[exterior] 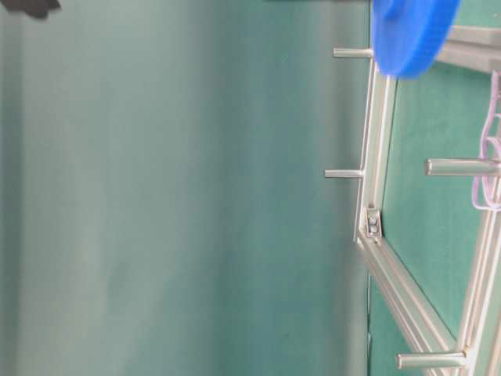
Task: Find the location of the shaft and insert the gear.
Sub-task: 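Carry the gear left over the frame, aligning its hole with a shaft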
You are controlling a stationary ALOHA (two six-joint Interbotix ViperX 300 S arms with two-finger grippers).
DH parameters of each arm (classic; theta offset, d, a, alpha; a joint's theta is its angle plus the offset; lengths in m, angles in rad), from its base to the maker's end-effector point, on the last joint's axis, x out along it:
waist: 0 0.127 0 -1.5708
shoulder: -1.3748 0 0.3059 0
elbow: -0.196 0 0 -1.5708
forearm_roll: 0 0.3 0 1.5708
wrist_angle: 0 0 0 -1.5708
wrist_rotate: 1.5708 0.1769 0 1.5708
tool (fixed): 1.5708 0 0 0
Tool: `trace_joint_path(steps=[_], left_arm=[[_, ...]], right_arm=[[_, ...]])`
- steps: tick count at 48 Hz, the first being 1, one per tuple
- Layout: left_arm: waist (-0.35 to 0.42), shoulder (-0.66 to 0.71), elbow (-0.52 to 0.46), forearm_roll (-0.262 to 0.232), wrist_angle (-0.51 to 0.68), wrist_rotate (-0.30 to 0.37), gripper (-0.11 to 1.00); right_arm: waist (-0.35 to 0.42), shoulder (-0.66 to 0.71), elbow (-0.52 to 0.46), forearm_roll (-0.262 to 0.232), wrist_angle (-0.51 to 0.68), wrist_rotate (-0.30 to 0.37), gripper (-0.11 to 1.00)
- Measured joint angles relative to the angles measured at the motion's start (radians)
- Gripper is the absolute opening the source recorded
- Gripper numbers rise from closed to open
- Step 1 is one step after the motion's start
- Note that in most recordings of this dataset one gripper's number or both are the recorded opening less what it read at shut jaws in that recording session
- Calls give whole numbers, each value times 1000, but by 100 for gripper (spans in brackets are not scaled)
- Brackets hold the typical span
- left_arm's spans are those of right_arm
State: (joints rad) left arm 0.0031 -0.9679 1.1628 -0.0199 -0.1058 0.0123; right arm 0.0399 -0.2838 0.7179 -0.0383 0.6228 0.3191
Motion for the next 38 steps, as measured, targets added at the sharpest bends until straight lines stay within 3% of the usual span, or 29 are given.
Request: trace_joint_path(steps=[13, 38], left_arm=[[-2, 0, -2, -2, 3, 0, 1], [0, -2, -2, -2, 17, -26, 1]], right_arm=[[-54, 100, -98, -26, 0, -17, 69], [-124, 232, -268, -29, 51, -78, 69]])
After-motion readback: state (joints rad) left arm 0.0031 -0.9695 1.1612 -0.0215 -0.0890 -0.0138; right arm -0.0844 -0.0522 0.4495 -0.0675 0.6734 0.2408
